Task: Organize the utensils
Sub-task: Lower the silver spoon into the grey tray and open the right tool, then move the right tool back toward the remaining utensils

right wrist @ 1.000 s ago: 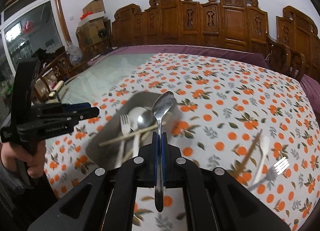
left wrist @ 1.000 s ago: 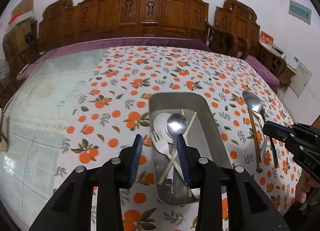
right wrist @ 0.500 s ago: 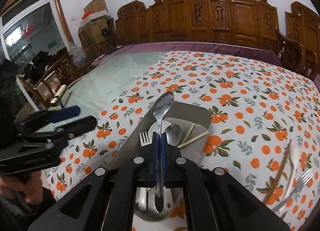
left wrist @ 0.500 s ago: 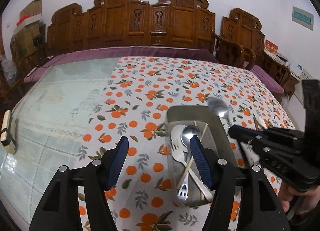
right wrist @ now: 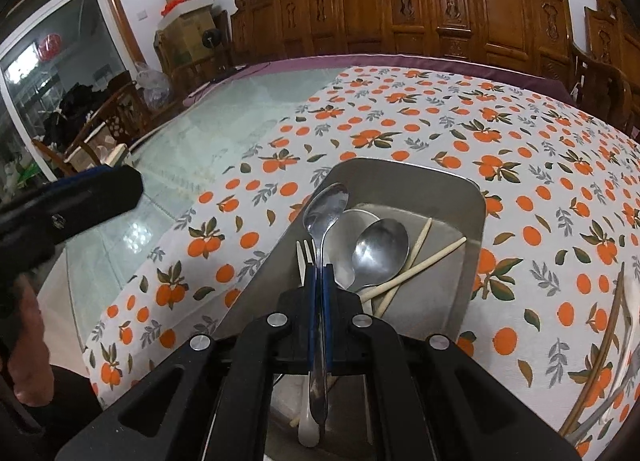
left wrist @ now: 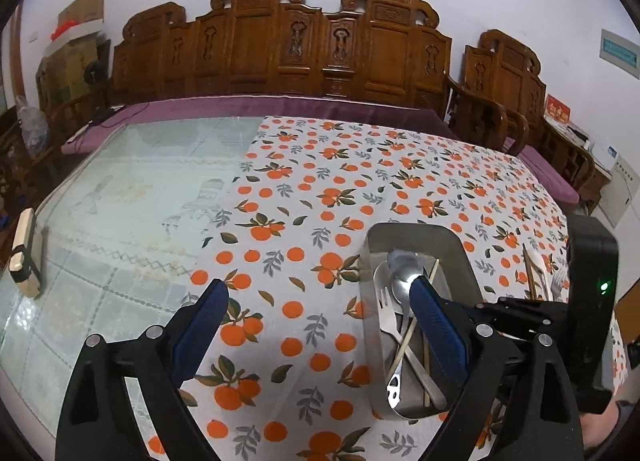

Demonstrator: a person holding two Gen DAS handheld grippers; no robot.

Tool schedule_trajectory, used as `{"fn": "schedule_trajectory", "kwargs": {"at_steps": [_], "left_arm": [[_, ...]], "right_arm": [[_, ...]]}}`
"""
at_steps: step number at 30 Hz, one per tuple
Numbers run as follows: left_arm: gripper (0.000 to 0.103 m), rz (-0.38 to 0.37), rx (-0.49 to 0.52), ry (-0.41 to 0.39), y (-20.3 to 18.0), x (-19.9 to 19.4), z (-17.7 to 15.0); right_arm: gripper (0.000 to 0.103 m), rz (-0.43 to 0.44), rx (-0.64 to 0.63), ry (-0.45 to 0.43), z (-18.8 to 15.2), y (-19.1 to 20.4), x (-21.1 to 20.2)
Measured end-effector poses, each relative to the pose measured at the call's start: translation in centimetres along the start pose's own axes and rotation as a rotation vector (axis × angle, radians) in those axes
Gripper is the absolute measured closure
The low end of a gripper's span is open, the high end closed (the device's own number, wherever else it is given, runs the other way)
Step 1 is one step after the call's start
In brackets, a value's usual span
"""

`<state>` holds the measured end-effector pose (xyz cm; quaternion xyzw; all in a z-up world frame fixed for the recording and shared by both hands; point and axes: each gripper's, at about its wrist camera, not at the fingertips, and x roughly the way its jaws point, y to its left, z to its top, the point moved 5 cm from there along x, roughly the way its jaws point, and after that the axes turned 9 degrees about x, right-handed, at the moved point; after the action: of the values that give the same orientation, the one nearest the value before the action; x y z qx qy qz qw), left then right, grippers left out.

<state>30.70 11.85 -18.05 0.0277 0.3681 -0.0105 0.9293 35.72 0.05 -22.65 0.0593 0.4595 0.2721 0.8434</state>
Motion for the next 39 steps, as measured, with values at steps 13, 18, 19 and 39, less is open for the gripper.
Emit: {"fn": "schedule_trajectory", "kwargs": {"at_steps": [13,18,19,39], "left_arm": [[0.011,0.02,-0.013,0.018,0.6,0.4,-0.3],[0.011,0.018,-0.005,0.022,0.1,0.6,-0.3],[0.011,0.017,-0.003,0.023,-0.1,0.6,-0.3],[0.011,-0.098,0.139,-0.03,-10.6,-0.1,0.1]], "right_arm": [[0.095,0.029,0.085,0.012,1.6,-1.7,0.7],[0.095,0.052,0.06,0.01,1.3,-1.5,-0.1],[0.095,0.047,0.046,-0.001,1.2,-1.6,-0.6],[0.063,-0.174,0.017,-0.184,-0.6,-13.0,-14.9]]}}
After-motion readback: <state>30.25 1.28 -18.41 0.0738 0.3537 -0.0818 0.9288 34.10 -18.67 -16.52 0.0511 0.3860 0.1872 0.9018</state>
